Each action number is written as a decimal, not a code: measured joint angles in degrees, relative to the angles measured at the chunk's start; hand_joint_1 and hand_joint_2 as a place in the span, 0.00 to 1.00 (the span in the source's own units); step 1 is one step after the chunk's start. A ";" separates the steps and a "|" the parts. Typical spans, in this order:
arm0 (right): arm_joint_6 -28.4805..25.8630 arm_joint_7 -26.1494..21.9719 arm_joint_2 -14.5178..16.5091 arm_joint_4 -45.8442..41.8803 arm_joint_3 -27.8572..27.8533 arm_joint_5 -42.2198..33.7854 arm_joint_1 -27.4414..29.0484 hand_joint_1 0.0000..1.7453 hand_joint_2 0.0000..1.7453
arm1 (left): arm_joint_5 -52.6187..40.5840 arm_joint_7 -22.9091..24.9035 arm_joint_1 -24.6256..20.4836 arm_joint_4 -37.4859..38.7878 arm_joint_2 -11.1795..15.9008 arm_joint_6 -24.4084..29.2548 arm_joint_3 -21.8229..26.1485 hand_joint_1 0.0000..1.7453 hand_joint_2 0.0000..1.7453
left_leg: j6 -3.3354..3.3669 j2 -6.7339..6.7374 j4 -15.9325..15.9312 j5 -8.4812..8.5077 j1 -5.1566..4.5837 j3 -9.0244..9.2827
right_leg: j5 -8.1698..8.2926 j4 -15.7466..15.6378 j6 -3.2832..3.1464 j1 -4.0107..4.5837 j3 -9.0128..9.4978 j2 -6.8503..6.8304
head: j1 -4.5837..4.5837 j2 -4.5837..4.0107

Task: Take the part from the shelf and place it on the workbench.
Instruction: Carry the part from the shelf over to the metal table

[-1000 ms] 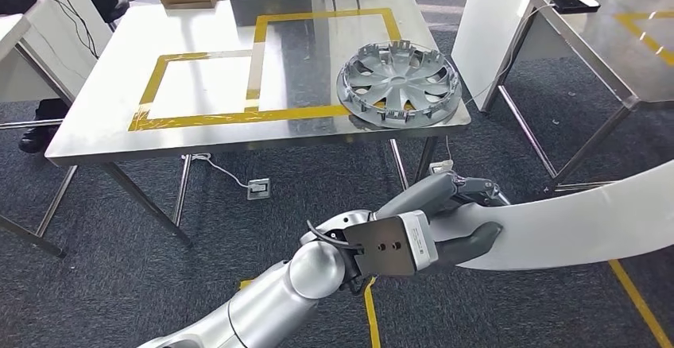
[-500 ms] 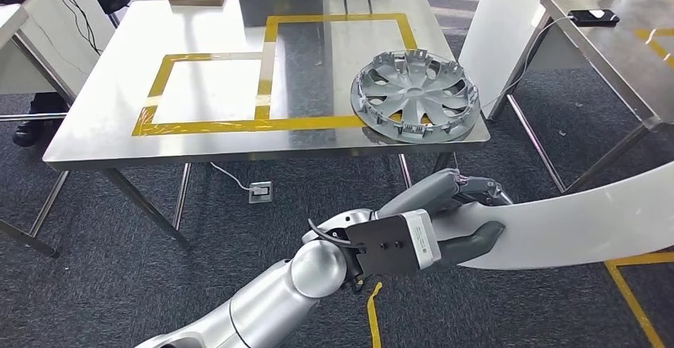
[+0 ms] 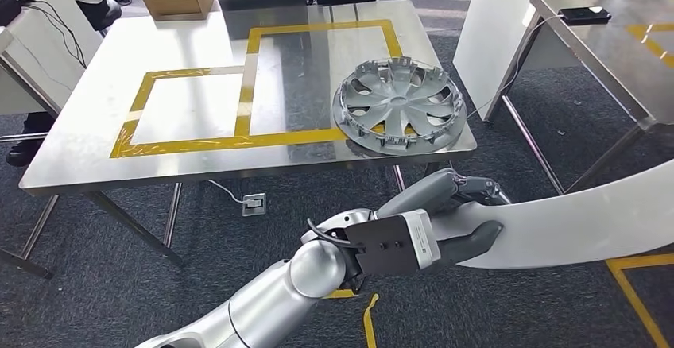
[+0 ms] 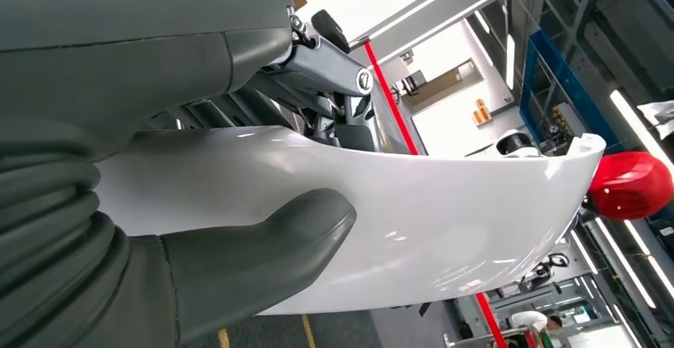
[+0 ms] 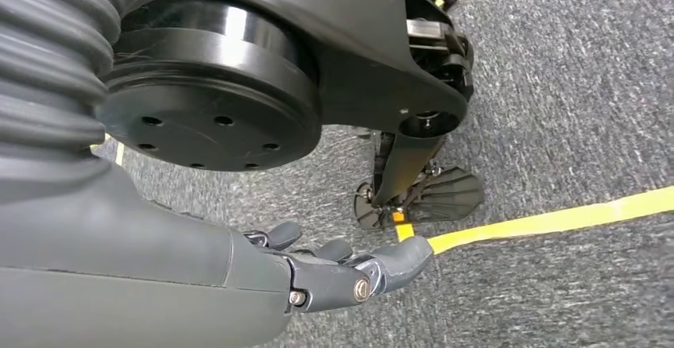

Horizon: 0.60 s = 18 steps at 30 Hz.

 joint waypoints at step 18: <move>0.04 -0.03 0.02 0.00 1.66 2.26 -0.07 0.00 1.00 | -1.59 -0.09 0.07 -0.18 -0.09 0.00 -0.08 1.00 1.00 | 1.76 -2.28 -11.20 3.56 -0.10 5.20 | 0.94 2.03 2.82 -0.16 -2.99 1.52 | 0.51 0.00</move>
